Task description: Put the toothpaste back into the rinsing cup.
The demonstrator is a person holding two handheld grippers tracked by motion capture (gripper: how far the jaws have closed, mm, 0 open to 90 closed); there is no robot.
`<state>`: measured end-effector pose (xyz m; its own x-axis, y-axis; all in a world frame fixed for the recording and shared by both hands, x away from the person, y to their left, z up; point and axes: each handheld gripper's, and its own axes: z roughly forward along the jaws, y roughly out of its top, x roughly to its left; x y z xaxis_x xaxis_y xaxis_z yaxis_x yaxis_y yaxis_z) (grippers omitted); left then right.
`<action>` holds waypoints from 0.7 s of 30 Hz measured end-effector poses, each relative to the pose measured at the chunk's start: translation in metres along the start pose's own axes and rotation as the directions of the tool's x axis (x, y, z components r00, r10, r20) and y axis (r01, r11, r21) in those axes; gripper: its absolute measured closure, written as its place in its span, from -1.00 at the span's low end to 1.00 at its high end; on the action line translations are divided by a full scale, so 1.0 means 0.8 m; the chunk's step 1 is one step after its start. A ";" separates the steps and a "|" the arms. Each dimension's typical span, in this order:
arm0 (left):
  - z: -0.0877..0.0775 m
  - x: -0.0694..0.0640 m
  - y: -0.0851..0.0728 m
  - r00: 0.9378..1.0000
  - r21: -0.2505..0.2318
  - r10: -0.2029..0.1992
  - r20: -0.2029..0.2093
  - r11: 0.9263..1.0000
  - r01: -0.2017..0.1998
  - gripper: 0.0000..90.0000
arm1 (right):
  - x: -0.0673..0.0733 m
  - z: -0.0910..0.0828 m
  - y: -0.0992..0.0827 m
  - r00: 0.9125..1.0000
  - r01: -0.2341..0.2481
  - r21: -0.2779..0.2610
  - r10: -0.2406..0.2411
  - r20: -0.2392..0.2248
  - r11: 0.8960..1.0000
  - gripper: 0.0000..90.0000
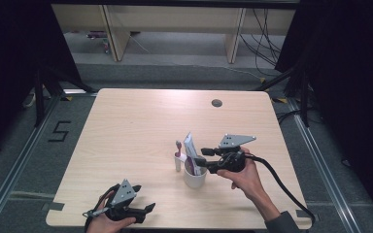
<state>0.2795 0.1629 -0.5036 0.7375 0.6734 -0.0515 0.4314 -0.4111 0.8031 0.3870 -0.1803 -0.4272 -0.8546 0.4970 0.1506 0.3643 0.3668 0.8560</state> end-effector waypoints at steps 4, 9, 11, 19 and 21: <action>0.000 -0.001 0.000 1.000 -0.006 -0.007 0.001 1.000 0.007 -0.53 | -0.002 -0.011 0.000 1.000 -0.011 -0.005 0.011 0.007 1.000 0.09; 0.000 0.000 0.000 1.000 0.001 -0.001 -0.001 1.000 0.001 -0.53 | -0.008 -0.021 -0.006 0.999 -0.026 -0.009 0.026 0.026 1.000 0.04; 0.000 0.000 0.000 1.000 0.001 -0.001 -0.001 1.000 0.001 -0.53 | -0.008 -0.027 -0.007 0.998 -0.044 0.003 0.044 0.037 0.999 0.03; -0.001 0.000 -0.001 1.000 0.014 0.008 -0.003 1.000 -0.008 -0.53 | -0.018 -0.048 -0.012 0.995 -0.009 -0.010 0.010 0.099 1.000 -0.08; -0.001 0.000 -0.001 1.000 0.013 0.005 -0.002 1.000 -0.005 -0.53 | -0.019 -0.054 -0.012 0.994 -0.022 0.010 0.021 0.108 1.000 -0.09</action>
<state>0.2787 0.1640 -0.5035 0.7383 0.6729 -0.0465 0.4350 -0.4223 0.7952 0.3802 -0.2253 -0.4164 -0.8016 0.5869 0.1140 0.3866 0.3633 0.8477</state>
